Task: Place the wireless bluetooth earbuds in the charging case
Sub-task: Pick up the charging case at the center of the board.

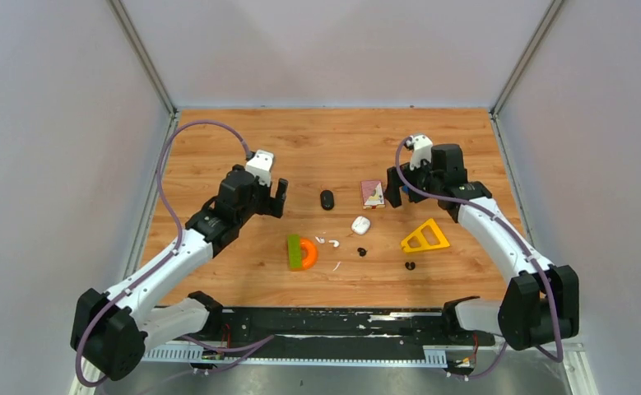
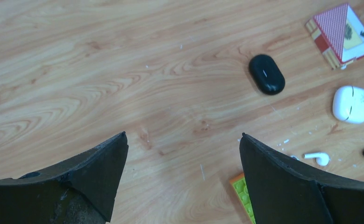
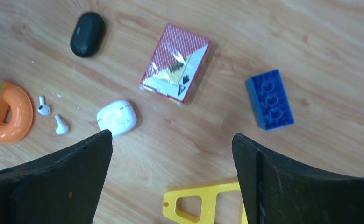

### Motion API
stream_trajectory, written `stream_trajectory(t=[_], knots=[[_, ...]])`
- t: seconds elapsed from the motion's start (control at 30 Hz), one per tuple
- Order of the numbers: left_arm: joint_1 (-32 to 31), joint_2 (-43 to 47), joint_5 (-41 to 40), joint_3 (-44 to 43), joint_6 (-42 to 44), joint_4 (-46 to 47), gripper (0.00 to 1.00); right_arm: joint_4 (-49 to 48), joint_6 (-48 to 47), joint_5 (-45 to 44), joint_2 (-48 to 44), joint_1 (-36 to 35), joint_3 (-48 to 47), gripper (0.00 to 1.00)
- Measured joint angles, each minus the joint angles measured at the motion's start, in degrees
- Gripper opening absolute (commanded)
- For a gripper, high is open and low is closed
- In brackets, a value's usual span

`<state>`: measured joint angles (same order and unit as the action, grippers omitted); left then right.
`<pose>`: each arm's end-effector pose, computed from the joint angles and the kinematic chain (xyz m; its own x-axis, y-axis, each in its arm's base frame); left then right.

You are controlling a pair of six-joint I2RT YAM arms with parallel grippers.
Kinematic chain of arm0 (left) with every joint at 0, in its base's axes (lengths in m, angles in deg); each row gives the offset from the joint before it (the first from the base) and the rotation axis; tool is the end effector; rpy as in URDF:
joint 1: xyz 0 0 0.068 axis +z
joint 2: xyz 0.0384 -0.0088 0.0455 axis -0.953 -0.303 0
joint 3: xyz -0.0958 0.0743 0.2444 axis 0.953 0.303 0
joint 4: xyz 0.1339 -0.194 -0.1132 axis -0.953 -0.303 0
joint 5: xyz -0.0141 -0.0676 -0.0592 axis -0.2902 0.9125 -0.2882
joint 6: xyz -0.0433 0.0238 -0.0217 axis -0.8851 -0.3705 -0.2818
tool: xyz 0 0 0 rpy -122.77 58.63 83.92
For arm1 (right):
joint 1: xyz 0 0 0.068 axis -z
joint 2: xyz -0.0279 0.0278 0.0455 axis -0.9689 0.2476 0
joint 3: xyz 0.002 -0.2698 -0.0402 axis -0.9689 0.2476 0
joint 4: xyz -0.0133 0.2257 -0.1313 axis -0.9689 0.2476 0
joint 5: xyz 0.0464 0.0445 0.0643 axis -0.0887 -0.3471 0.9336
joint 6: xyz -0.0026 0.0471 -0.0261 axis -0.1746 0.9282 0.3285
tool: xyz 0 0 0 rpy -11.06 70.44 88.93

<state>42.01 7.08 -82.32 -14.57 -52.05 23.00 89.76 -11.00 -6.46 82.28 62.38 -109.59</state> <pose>0.2083 -0.1152 0.2694 -0.4538 0.1328 -0.8812 0.3237 0.9458 -0.0241 0.2679 0.0740 0.2772 -0.5937 -0.2462 -0.7661 -0.5006 0.8584 0.1121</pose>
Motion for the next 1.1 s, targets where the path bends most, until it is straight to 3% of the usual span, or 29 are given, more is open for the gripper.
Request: stream_trajectory(t=[0.3,0.6,0.87,1.1], knots=[[0.0,-2.67,0.68,-0.98,-0.46,1.33,0.93,-0.72,-8.68,2.93,-6.97,0.02,4.94,0.97],[0.0,-3.58,7.39,-1.01,-0.76,1.29,0.92,3.78,-16.24,12.68,-6.73,0.0,4.22,0.84],[0.0,-6.29,10.95,-3.08,-0.87,-0.09,0.87,8.68,-21.0,14.84,1.88,-2.91,-1.95,0.59],[0.0,-9.81,12.15,-5.27,-0.96,-2.25,0.89,11.56,-24.52,13.86,11.96,-9.57,-8.52,0.54]])
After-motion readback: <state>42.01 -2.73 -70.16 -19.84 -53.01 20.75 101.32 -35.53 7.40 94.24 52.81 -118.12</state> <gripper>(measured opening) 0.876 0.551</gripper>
